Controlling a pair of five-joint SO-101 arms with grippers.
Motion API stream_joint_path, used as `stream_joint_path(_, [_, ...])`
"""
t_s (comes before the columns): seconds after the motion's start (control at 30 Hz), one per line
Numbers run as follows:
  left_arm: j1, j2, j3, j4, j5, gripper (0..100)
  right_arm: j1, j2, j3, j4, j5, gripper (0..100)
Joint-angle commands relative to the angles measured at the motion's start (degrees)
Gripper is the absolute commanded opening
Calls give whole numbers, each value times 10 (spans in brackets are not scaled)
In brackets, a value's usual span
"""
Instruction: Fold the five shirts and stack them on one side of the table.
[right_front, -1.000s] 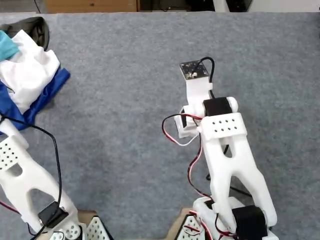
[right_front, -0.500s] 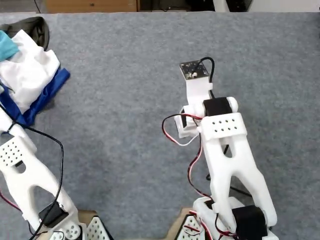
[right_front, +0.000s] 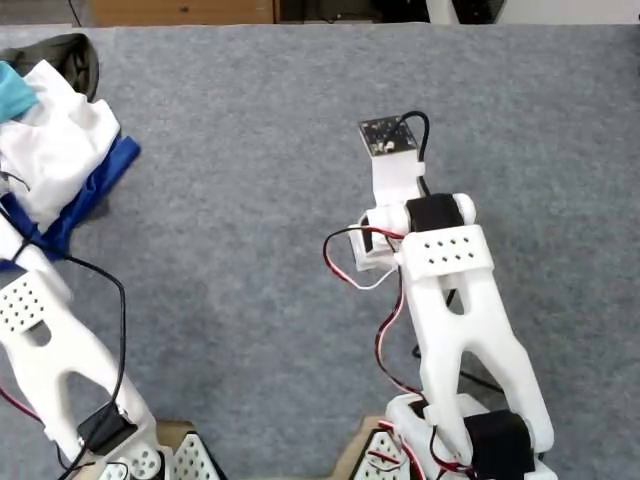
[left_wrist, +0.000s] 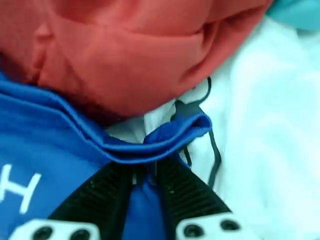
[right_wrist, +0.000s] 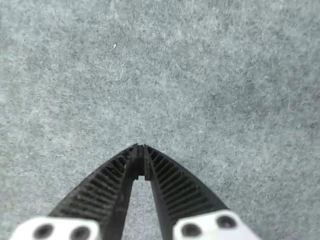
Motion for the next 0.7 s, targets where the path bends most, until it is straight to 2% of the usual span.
stream_joint_path(0.0, [-1, -110, -20, 62, 4, 19, -8, 0, -29, -10, -3, 7])
stream_joint_path(0.1, [-1, -166, -20, 106, 5, 19, -8, 0, -29, -10, -3, 7])
stream_joint_path(0.27, [-16, -270, 25, 108, 12, 18, -8, 0, -29, -11, -3, 7])
stream_joint_path(0.47, [-9, -474, 147, 106, 28, 18, -8, 0, -29, -11, -3, 7])
stream_joint_path(0.67, [53, -693, 164, 105, 73, 18, -6, -8, -39, -7, -4, 7])
